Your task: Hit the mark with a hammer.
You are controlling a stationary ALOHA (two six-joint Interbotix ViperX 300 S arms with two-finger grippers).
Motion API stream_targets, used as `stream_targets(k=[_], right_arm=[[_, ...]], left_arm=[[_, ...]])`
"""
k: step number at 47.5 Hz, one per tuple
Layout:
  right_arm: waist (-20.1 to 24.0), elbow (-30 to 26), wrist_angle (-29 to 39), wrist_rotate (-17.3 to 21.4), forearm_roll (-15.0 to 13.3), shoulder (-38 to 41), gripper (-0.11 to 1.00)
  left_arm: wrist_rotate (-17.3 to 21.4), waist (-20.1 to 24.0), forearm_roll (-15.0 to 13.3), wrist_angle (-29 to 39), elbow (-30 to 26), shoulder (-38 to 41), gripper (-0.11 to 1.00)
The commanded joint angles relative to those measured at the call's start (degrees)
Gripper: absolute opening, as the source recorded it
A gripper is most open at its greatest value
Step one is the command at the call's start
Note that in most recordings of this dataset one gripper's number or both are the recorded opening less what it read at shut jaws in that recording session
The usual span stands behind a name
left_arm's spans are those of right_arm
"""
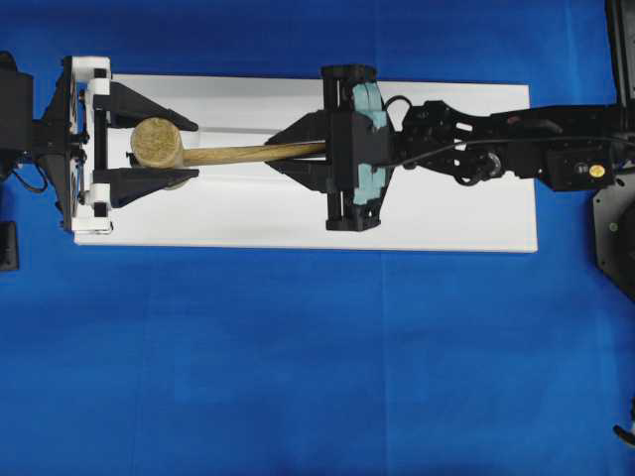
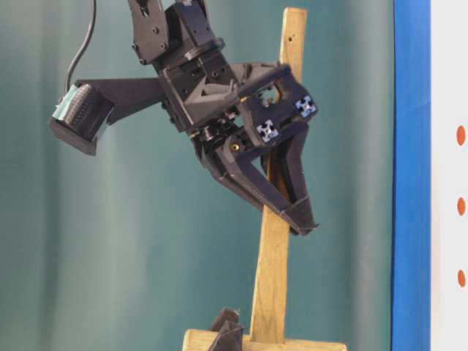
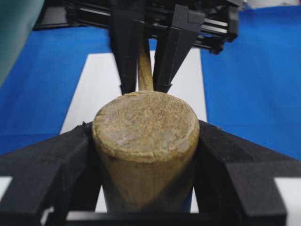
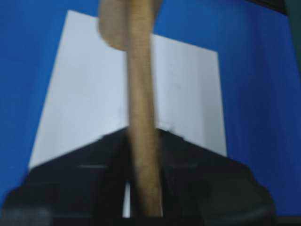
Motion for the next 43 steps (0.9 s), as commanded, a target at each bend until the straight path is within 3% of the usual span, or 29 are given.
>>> stream_targets(k=[1,27,29,35,43], right_arm=[[-0.35,-1.58,-0.26,0.18,0.18,-0.70,0.03],[-0.35,-0.97,-0.53,0.44,1.93,-1.67,0.03],[-0.35,-0.88,-0.53,0.44,2.20,-1.76,0.03],[-0.35,-0.09,-0.53,0.44,3.08,-2.81,0.02],[-0.26,2.11,-0.53,0.44,4.31,-5.54,0.02]], left_arm=[[-0.18,-0.26,0.09,-0.44,-1.76,-0.79,0.45],[-0.18,-0.09,0.09,-0.44,-1.67,-0.97,0.46],[-0.18,-0.09,0.09,-0.53,-1.49,-1.23,0.52],[-0.18,-0.09,0.09,-0.44,-0.44,-3.08,0.84],[-0.18,0.26,0.09,-0.26,1.85,-7.82,0.82]])
